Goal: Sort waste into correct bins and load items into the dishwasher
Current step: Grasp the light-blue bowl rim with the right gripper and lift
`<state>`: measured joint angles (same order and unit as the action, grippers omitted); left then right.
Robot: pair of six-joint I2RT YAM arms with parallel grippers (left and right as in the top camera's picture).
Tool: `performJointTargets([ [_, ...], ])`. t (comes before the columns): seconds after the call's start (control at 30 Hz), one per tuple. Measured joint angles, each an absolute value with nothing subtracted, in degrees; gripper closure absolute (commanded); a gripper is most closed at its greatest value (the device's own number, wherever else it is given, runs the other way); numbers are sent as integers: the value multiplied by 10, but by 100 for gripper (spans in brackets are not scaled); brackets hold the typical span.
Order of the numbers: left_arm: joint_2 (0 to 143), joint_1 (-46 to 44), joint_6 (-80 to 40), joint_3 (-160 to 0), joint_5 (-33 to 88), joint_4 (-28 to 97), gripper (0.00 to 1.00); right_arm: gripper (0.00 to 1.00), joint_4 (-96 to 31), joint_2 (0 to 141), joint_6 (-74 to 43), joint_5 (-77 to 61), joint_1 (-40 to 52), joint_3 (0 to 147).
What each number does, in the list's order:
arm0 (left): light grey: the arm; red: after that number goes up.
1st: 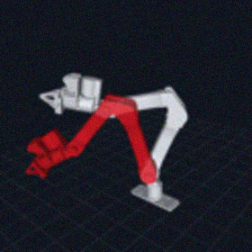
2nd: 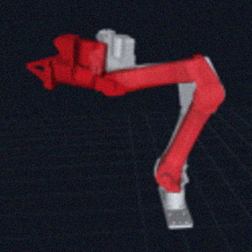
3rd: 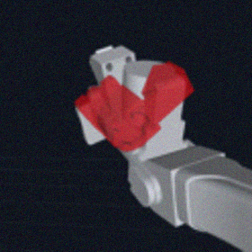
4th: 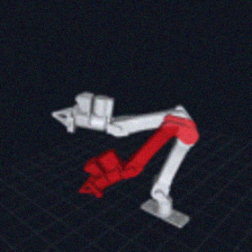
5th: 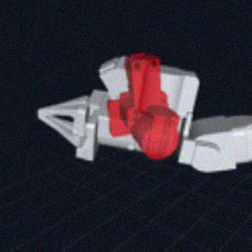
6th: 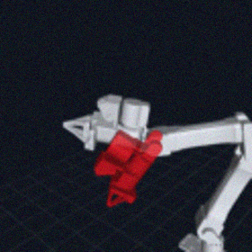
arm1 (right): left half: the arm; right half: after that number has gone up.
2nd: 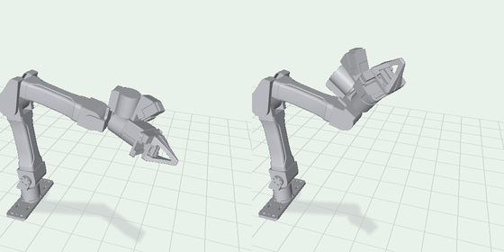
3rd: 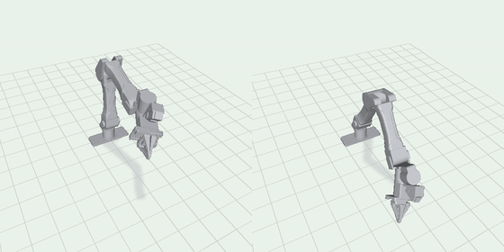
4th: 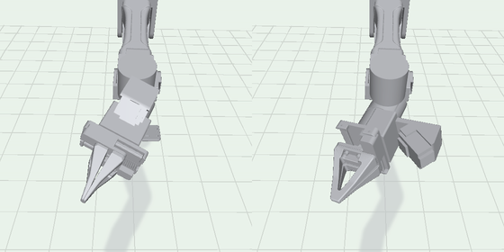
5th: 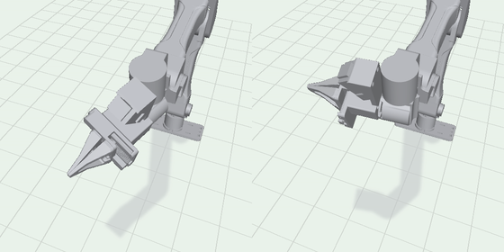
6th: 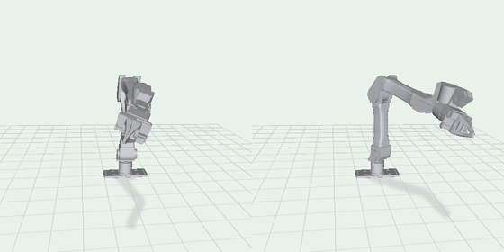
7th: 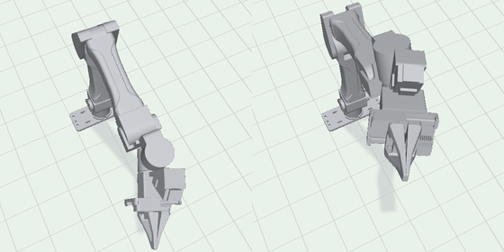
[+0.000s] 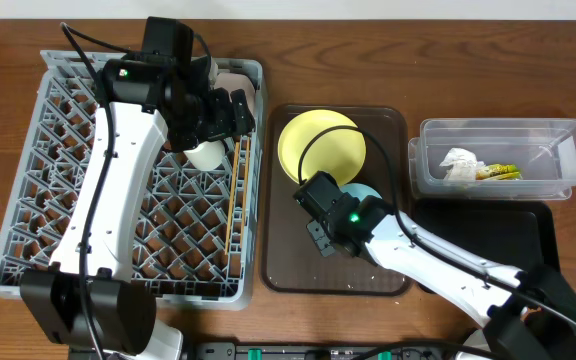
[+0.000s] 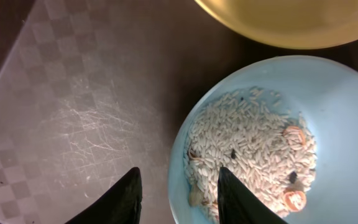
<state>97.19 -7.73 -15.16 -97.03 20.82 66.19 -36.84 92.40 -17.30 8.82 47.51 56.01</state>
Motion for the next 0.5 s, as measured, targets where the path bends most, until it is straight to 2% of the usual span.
performJointTargets([
  [0.13, 972, -77, -152, -970, 208, 662, 5, 80, -368, 936, -173, 87, 475, 559],
  [0.33, 972, -77, -152, -970, 208, 662, 5, 79, -368, 949, -169, 82, 475, 557],
  [0.5, 972, -77, -152, -970, 208, 662, 5, 91, -374, 949, -169, 69, 475, 557],
])
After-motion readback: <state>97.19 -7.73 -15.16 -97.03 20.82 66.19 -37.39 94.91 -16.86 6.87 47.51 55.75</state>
